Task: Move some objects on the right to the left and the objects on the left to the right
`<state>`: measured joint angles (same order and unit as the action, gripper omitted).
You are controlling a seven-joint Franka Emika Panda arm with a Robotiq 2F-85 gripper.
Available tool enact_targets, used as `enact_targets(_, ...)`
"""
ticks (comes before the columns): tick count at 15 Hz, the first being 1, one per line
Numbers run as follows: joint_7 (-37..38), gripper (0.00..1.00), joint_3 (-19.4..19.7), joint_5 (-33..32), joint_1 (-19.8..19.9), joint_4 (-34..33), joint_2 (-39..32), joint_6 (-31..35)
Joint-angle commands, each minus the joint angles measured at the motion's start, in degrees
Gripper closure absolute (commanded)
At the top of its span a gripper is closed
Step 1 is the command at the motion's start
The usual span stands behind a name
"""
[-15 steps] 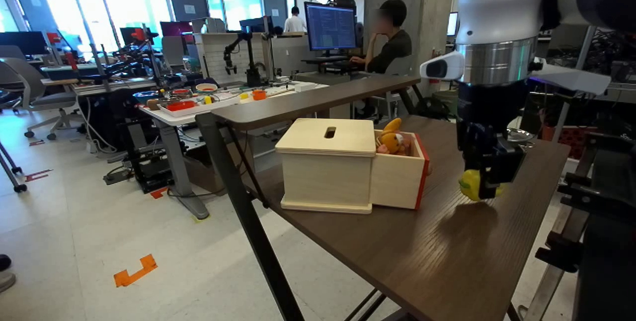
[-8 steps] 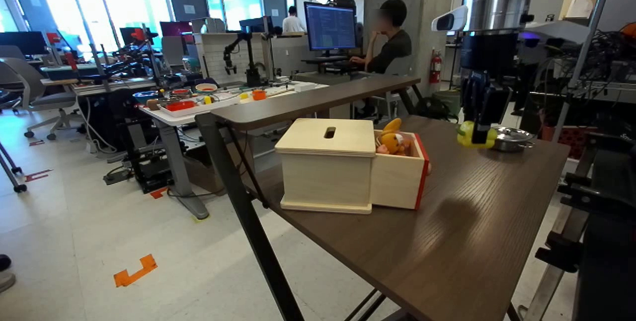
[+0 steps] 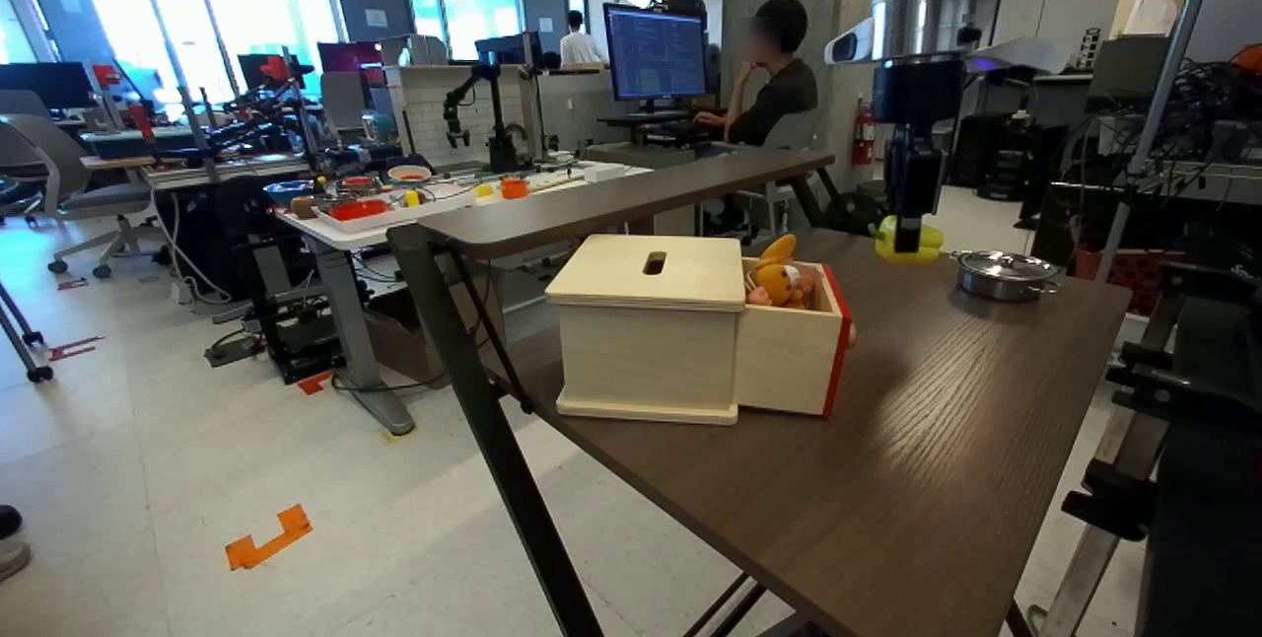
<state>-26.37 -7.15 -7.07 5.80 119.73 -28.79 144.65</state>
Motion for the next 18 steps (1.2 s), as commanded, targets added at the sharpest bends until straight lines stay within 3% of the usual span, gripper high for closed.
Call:
enact_targets(1, 0.4, 0.72, 0.8, 1.3, -0.4, -9.8, -6.8, -5.4)
enact_targets(7, 4.9, 0.72, 2.6, 0.7, -1.2, -20.2, -15.2, -9.3)
enact_targets(14, 11.0, 0.72, 3.8, 0.9, -2.3, -27.7, -21.3, -10.9)
enact_targets(15, 11.3, 0.22, 3.7, 1.0, -2.2, -28.3, -21.4, -11.8)
enact_targets(16, 11.5, 0.21, 3.7, 1.0, -2.2, -28.7, -21.6, -12.3)
enact_targets(18, 11.4, 0.08, 3.6, 0.9, -2.0, -28.3, -20.8, -13.7)
